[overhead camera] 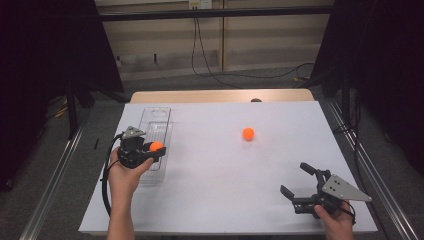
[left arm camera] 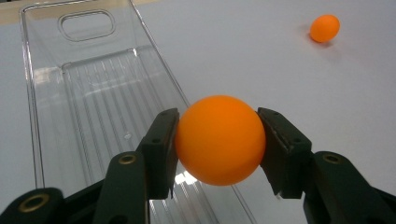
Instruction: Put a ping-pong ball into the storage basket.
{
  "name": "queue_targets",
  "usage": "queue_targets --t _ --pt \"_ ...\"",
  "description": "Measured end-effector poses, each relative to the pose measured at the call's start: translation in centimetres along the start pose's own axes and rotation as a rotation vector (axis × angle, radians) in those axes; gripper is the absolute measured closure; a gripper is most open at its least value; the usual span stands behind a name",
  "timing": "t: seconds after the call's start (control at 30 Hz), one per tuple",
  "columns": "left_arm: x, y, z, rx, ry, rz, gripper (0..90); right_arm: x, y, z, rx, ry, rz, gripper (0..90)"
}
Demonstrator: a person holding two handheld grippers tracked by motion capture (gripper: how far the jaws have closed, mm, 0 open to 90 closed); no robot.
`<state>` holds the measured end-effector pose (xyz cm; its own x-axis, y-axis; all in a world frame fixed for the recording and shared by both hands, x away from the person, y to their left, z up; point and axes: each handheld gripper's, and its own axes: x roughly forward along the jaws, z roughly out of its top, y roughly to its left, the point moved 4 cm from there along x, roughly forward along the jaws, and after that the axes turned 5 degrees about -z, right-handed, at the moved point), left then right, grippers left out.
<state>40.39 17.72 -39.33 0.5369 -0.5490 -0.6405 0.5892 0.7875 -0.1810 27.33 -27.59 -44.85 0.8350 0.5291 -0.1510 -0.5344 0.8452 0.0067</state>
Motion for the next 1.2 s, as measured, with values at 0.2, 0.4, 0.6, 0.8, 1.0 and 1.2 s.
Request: queue_targets --t 0.2,0.4,0.6,0.8,1.0,1.2 --pt "-0.1 0.3 -0.1 -0.001 0.003 0.01 50.7 0.0 0.0 0.0 -0.001 0.0 -0.001 1.1" --pt "-0.2 0.5 0.0 -0.007 -0.004 0.02 50.7 0.0 0.0 0.0 0.0 0.0 -0.001 1.1" --pt "-0.3 0.8 0.0 -0.011 -0.007 0.028 50.7 0.0 0.0 0.0 -0.001 0.0 -0.001 1.1" --pt "-0.3 1.0 0.0 -0.012 -0.007 0.032 50.7 0.0 0.0 0.0 -0.001 0.0 -0.002 1.1" --pt "-0.3 1.1 -0.1 -0.017 -0.008 0.034 50.7 0.0 0.0 0.0 0.0 0.0 -0.001 1.1" --pt "-0.2 1.3 -0.1 -0.018 -0.005 0.045 50.7 0.0 0.0 0.0 0.001 0.0 -0.002 1.1"
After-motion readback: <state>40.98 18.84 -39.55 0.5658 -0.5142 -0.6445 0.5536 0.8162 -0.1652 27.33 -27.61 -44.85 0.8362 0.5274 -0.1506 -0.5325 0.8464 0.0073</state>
